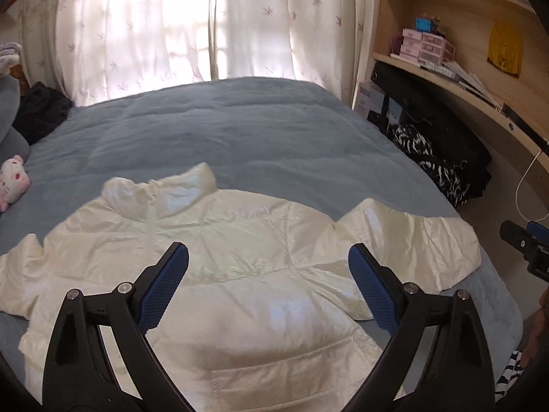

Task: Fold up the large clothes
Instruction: 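Grasp the white jacket's sleeve with the right tool and lift it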

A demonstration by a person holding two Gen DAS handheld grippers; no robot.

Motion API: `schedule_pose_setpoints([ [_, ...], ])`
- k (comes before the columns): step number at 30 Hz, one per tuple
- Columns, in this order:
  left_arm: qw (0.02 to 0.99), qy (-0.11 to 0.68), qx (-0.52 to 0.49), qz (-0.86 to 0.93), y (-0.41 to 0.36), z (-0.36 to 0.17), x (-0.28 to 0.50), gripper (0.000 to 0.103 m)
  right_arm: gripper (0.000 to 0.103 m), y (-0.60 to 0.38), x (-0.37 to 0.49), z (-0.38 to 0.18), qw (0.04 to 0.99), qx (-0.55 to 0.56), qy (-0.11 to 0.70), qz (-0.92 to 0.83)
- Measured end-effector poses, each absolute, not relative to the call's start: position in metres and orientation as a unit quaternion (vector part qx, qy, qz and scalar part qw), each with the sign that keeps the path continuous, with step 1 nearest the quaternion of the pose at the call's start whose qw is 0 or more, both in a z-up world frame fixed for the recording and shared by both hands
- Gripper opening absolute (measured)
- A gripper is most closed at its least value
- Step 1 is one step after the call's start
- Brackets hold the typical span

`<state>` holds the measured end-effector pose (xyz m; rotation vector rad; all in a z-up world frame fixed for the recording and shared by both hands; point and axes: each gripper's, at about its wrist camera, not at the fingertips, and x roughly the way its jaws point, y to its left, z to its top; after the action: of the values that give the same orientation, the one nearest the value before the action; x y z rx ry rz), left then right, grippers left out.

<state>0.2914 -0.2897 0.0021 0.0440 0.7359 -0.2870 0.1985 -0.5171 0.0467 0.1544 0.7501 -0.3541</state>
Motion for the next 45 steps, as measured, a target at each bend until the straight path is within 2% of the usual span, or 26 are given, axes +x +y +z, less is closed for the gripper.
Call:
schedule_pose_setpoints([
  [2, 0.919, 0.368, 0.027, -0.142, -0.306, -0.020, 0.303, 0.086, 0.103, -0.542, 0.201, 0.016, 0.904, 0.101, 0.377, -0.176],
  [4, 0.911, 0.383, 0.038, -0.151, -0.319, -0.040, 0.312, 0.075, 0.103, -0.567, 0.200, -0.008, 0.895, 0.130, 0.387, -0.180],
  [7, 0.885, 0.426, 0.068, -0.175, -0.344, -0.072, 0.326, 0.065, 0.103, -0.600, 0.202, -0.050, 0.878, 0.171, 0.403, -0.193],
  [14, 0.866, 0.457, 0.080, -0.187, -0.374, -0.113, 0.334, 0.064, 0.099, -0.678, 0.201, -0.134, 0.834, 0.260, 0.431, -0.226],
  [18, 0.867, 0.451, 0.051, -0.204, -0.378, -0.113, 0.337, 0.064, 0.090, -0.716, 0.193, -0.169, 0.810, 0.324, 0.430, -0.233],
  [28, 0.874, 0.438, 0.061, -0.203, -0.389, -0.111, 0.341, 0.064, 0.090, -0.759, 0.195, -0.236, 0.763, 0.425, 0.413, -0.258],
  [32, 0.875, 0.440, 0.050, -0.193, -0.383, -0.112, 0.345, 0.064, 0.095, -0.755, 0.202, -0.241, 0.760, 0.429, 0.406, -0.271],
  [35, 0.883, 0.428, 0.058, -0.181, -0.376, -0.110, 0.344, 0.064, 0.095, -0.754, 0.212, -0.241, 0.761, 0.419, 0.406, -0.283],
  [37, 0.884, 0.428, 0.060, -0.180, -0.370, -0.107, 0.344, 0.064, 0.076, -0.750, 0.220, -0.236, 0.767, 0.401, 0.408, -0.290],
  [38, 0.883, 0.430, 0.058, -0.178, -0.366, -0.106, 0.344, 0.064, 0.052, -0.748, 0.226, -0.233, 0.772, 0.396, 0.410, -0.281],
  [39, 0.883, 0.432, 0.053, -0.179, -0.361, -0.104, 0.344, 0.064, 0.033, -0.747, 0.228, -0.230, 0.775, 0.398, 0.408, -0.273],
  [41, 0.884, 0.432, 0.044, -0.173, -0.350, -0.098, 0.344, 0.064, 0.017, -0.743, 0.229, -0.215, 0.786, 0.394, 0.392, -0.272],
  [45, 0.896, 0.416, 0.033, -0.152, -0.321, -0.080, 0.339, 0.064, 0.014, -0.715, 0.233, -0.155, 0.834, 0.359, 0.337, -0.249],
])
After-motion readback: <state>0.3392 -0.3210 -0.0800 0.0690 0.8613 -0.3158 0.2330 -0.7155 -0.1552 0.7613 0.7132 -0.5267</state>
